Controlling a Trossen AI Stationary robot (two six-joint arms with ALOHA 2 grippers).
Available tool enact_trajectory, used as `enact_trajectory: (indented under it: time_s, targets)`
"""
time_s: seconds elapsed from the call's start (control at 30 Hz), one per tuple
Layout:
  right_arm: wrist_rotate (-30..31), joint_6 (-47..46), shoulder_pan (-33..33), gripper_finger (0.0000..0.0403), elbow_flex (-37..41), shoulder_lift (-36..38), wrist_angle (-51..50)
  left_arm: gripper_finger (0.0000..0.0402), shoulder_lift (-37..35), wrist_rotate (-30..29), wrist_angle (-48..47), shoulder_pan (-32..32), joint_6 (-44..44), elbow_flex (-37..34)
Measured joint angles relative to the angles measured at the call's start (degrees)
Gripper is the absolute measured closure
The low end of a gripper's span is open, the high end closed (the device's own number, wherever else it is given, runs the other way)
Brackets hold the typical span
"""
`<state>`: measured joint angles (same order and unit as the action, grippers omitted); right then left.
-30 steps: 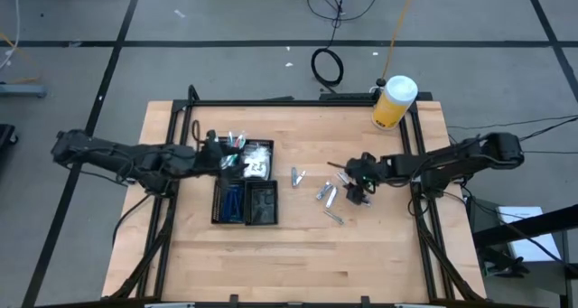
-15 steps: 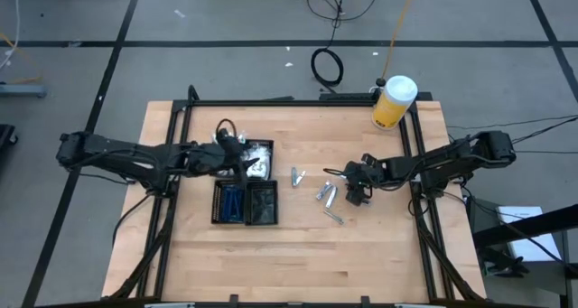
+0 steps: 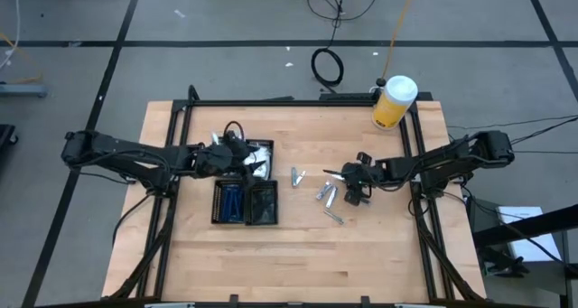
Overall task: Pick & Place Travel size toiletries
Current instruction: Put the nail cutter into the bottom right black bin
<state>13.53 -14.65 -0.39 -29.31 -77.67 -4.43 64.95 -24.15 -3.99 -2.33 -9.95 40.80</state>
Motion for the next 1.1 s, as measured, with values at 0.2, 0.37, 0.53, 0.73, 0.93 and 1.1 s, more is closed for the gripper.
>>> enact_trajectory:
  time_s: [0.2, 0.37, 0.53, 0.73, 0.93, 1.1]
  targets:
    - [-0.2, 9.8, -0.4, 0.0355, -0.2, 2.1, 21.3, 0.0188, 2.0, 6.3, 7.7, 0.1, 2.1, 0.0]
    - [-2.1, 17.2, -0.4, 0.0355, -0.2, 2.2, 40.5, 0.0188, 6.4, 8.2, 17.0, -0.1, 6.7, 0.0]
    - [-13.6, 20.2, -0.4, 0.0355, -0.2, 2.2, 54.2, 0.0188, 13.9, 12.3, 33.2, 0.0, 9.9, 0.0]
    - [-17.4, 21.5, 0.9, 0.0355, -0.2, 2.2, 57.5, 0.0188, 23.9, 24.0, 50.6, 0.0, 14.3, 0.0]
    - [-18.3, 21.6, 1.2, 0.0354, -0.2, 2.2, 57.3, 0.0188, 30.6, 25.6, 65.7, 0.1, 15.3, 1.2]
    - [-18.3, 21.6, 1.2, 0.0354, -0.2, 2.2, 57.3, 0.0188, 33.3, 25.6, 63.9, 0.2, 15.3, 5.0]
